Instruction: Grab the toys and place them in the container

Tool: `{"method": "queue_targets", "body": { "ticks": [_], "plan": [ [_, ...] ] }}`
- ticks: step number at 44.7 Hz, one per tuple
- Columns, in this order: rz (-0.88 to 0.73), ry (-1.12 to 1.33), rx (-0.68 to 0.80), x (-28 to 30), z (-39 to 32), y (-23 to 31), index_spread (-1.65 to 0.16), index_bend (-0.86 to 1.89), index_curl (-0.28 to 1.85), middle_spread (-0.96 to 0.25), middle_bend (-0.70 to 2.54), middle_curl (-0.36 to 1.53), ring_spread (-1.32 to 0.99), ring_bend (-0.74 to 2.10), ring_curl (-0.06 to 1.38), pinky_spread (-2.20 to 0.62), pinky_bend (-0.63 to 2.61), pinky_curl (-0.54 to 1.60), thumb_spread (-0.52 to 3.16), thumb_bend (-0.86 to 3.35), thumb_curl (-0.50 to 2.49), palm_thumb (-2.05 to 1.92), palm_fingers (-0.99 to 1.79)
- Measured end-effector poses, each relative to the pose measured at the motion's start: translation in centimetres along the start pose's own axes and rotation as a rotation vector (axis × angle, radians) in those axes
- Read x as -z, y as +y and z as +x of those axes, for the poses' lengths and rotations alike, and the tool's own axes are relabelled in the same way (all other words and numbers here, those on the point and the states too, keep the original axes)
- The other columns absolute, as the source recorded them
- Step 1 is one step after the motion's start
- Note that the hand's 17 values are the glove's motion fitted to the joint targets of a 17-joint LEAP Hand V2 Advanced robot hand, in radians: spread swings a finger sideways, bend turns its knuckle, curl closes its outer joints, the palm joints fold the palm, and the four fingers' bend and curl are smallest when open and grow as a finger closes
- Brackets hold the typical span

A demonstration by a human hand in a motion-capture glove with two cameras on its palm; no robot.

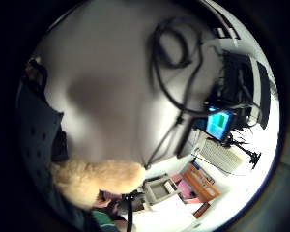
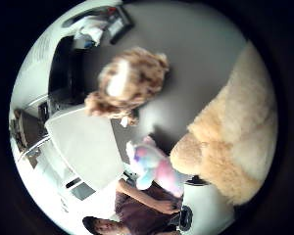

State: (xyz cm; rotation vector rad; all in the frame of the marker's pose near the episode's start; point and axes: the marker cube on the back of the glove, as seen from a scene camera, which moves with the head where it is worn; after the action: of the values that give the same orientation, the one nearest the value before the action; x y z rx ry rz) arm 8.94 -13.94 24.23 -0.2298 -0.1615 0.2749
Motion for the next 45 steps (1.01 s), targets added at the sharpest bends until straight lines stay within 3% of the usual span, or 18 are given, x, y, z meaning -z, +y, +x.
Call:
{"method": "queue_targets", "body": {
  "ticks": [12, 21, 34, 45],
  "plan": [
    [0.206, 0.163, 0.098, 15.6, -8.0, 5.0, -0.33, 0.83, 0.38, -0.39, 1.03, 0.83, -0.4, 1.31, 0.57, -0.4, 0.93, 0.43, 0.6, 0.16, 0.67, 0.65, 1.04],
    [0.316, 0.205, 0.216, 22.7, -17.7, 8.2, -0.34, 0.89, 0.46, -0.41, 1.05, 0.9, -0.4, 1.34, 0.6, -0.41, 0.98, 0.46, 0.5, 0.15, 0.74, 0.66, 0.99],
    [0.32, 0.328, 0.462, 21.1, -35.9, 8.9, -0.35, 0.91, 0.57, -0.43, 1.06, 0.99, -0.39, 1.39, 0.64, -0.4, 1.04, 0.49, 0.42, 0.12, 0.83, 0.67, 0.93],
    [0.303, 0.289, 0.683, 16.4, -44.8, 8.5, -0.36, 0.9, 0.67, -0.44, 1.07, 1.04, -0.39, 1.41, 0.66, -0.4, 1.08, 0.5, 0.39, 0.1, 0.89, 0.67, 0.89]
  ]
}}
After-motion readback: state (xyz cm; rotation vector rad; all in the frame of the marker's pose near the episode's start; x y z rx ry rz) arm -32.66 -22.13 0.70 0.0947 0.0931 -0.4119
